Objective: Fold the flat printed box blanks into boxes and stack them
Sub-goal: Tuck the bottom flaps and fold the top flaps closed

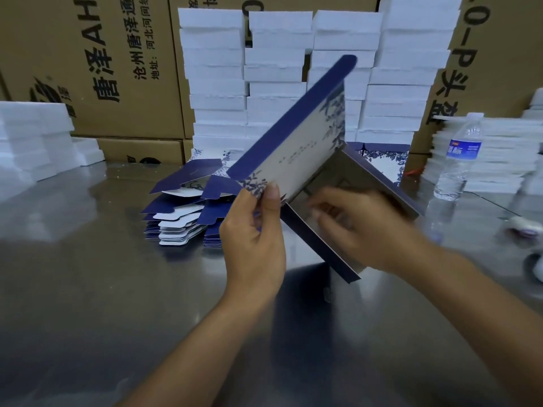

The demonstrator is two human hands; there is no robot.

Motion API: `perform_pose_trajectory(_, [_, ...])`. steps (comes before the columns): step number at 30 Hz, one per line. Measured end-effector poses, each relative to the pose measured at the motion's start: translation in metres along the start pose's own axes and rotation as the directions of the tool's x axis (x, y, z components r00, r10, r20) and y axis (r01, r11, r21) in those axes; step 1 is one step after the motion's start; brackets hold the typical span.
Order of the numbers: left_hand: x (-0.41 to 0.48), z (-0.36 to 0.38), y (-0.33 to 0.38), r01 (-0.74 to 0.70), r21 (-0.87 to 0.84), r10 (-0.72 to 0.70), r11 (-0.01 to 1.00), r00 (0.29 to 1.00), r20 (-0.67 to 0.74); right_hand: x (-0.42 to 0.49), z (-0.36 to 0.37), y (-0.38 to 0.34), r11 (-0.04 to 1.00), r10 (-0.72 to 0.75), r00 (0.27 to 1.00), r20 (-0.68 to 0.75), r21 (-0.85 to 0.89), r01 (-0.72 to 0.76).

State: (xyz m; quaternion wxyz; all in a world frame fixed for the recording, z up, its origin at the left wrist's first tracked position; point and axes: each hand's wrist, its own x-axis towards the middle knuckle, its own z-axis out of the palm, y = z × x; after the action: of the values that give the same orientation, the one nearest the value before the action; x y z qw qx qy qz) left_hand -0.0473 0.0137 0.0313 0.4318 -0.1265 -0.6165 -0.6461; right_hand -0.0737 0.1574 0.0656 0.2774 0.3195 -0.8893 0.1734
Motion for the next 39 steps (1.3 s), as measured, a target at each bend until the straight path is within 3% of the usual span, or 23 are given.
perform_pose_trajectory(3, [0.005, -0.003, -0.003, 0.005, 0.057, 0.0, 0.998, 0.996, -0.09, -0.008, -0.017, -0.005, 0.985, -0.121, 0.967, -0.225, 0.09, 0.145])
perform_pose_trajectory(6, [0.009, -0.006, -0.006, 0.019, 0.088, -0.005, 0.996, 0.987, -0.158, -0.026, -0.015, -0.009, 0.934, -0.112, 0.897, -0.427, 0.264, 0.242])
perform_pose_trajectory(10, [0.01, -0.008, -0.008, 0.004, 0.12, 0.019, 0.993, 0.983, -0.185, -0.048, 0.01, -0.005, 0.914, -0.117, 0.822, -0.558, 0.264, 0.309])
perform_pose_trajectory(13, [0.009, -0.007, -0.01, -0.011, 0.138, 0.031, 0.99, 0.989, -0.147, -0.051, 0.022, 0.002, 0.929, -0.19, 0.802, -0.566, 0.162, 0.334])
perform_pose_trajectory(16, [0.007, -0.006, -0.011, -0.009, 0.114, 0.017, 0.993, 0.997, -0.072, -0.051, 0.024, 0.004, 0.973, -0.189, 0.817, -0.545, 0.006, 0.229])
perform_pose_trajectory(22, [0.0, -0.001, -0.014, -0.003, 0.162, -0.013, 0.987, 0.995, 0.098, -0.051, 0.028, 0.001, 0.988, 0.109, 0.832, -0.544, -0.032, -0.151])
perform_pose_trajectory(29, [-0.002, -0.003, -0.02, 0.056, 0.15, -0.073, 0.987, 0.992, 0.108, -0.047, 0.028, 0.003, 0.956, 0.219, 0.858, -0.465, -0.073, -0.284])
perform_pose_trajectory(31, [-0.002, -0.004, -0.019, -0.007, 0.175, -0.019, 0.985, 0.989, 0.145, -0.046, 0.028, 0.005, 0.957, 0.223, 0.868, -0.444, -0.07, -0.282])
perform_pose_trajectory(35, [-0.006, -0.002, -0.017, -0.186, 0.325, 0.099, 0.927, 0.959, 0.266, -0.046, 0.024, 0.003, 0.981, 0.174, 0.824, -0.539, 0.021, -0.193])
perform_pose_trajectory(39, [-0.016, 0.005, -0.016, -0.139, 0.271, 0.044, 0.953, 0.944, 0.328, -0.047, 0.025, -0.009, 0.995, 0.1, 0.81, -0.578, 0.058, -0.082])
